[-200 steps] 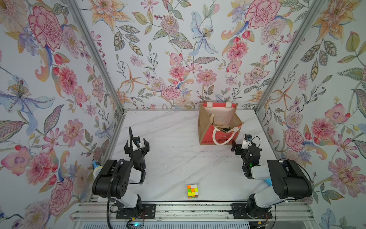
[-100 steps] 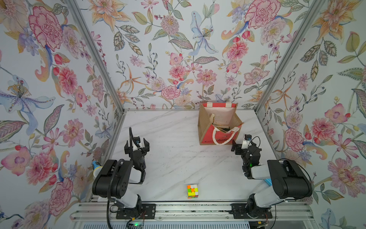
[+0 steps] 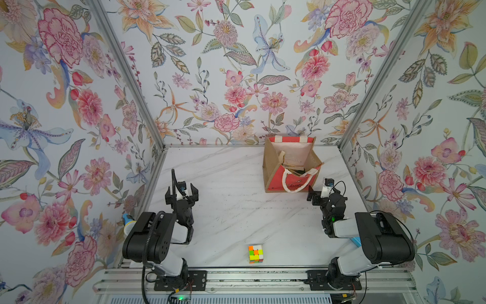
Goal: Take out the folding fans from the tote bags
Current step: Move the canvas bag to the center of the board.
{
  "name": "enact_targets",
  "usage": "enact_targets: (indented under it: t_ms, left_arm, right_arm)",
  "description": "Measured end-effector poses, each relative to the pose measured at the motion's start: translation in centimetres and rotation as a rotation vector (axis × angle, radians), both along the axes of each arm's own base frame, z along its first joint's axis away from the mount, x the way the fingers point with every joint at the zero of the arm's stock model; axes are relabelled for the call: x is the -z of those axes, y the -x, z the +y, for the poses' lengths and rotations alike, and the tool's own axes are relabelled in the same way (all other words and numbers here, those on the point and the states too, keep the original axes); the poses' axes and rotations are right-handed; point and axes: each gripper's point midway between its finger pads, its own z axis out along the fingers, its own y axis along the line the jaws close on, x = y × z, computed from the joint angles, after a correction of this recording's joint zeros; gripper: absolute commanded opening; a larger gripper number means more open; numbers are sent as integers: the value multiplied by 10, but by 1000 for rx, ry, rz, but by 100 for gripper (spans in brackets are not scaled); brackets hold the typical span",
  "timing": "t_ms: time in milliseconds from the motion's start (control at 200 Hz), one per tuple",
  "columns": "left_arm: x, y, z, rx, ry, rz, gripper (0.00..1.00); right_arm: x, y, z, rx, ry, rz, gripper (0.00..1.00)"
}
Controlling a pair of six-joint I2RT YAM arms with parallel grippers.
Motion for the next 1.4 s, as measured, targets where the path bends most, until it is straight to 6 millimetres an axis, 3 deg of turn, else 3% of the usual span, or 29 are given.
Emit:
enact_targets:
  t_ms: [305, 425, 761, 896, 1101, 1206, 1401]
  left_arm:
    - [0, 0, 0, 1, 0, 0, 99]
    - [0, -3, -11, 65, -9, 4, 99]
    - [-4, -6, -27, 162, -20, 15, 99]
    - [-31, -13, -28, 164, -15, 1, 99]
    - [-95, -46, -44, 219, 99, -9, 99]
    - [-119, -62, -70, 280, 185, 35, 99]
    - [-155, -98, -147, 432, 350, 171, 99]
  right_arm:
    - [0, 0, 0, 0, 0, 0, 100]
    - [-1, 0, 2, -11, 1, -1, 99]
    - [-24, 4, -1, 3, -5, -21, 99]
    - [-36, -8, -1, 14, -27, 28, 99]
    - [-72, -26, -14, 73, -77, 112, 99]
    - [-85, -27, -21, 88, -97, 176, 99]
    - [-127, -27, -21, 56, -138, 247, 99]
